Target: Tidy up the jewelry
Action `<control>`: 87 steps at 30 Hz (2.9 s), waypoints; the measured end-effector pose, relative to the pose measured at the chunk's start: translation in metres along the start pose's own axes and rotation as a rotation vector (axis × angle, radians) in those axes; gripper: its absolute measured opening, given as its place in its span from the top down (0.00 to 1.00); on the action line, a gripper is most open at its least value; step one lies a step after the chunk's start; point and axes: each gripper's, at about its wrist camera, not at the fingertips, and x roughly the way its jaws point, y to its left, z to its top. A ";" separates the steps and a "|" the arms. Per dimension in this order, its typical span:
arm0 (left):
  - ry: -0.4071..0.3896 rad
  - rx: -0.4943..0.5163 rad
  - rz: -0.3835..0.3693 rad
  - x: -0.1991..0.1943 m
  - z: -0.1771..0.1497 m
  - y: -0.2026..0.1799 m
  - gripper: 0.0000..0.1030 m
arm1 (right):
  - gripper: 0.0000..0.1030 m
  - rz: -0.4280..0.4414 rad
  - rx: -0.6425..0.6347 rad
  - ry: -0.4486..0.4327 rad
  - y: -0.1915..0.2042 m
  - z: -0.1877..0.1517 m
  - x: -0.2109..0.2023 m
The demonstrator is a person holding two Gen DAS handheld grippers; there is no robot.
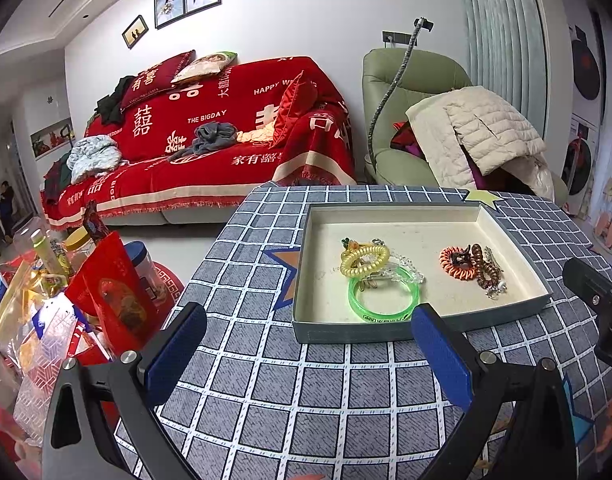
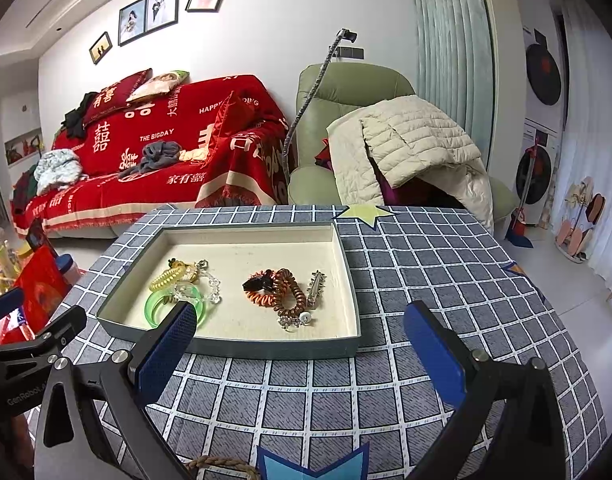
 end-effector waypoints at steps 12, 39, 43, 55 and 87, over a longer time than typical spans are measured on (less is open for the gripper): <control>0.008 0.000 -0.004 0.000 0.000 0.002 0.00 | 0.00 0.000 0.000 -0.001 0.000 0.000 -0.001; 0.008 0.000 -0.004 -0.001 0.000 0.002 0.00 | 0.00 0.000 -0.001 -0.001 0.000 0.001 -0.001; 0.005 -0.001 -0.004 -0.001 0.000 0.002 0.00 | 0.00 0.001 -0.001 -0.001 -0.001 0.001 -0.001; 0.005 0.000 -0.003 -0.002 0.001 0.001 0.00 | 0.00 0.000 0.000 -0.001 -0.001 0.001 -0.001; 0.005 0.002 -0.011 -0.004 0.004 -0.002 0.00 | 0.00 -0.001 0.001 -0.002 -0.002 0.003 -0.002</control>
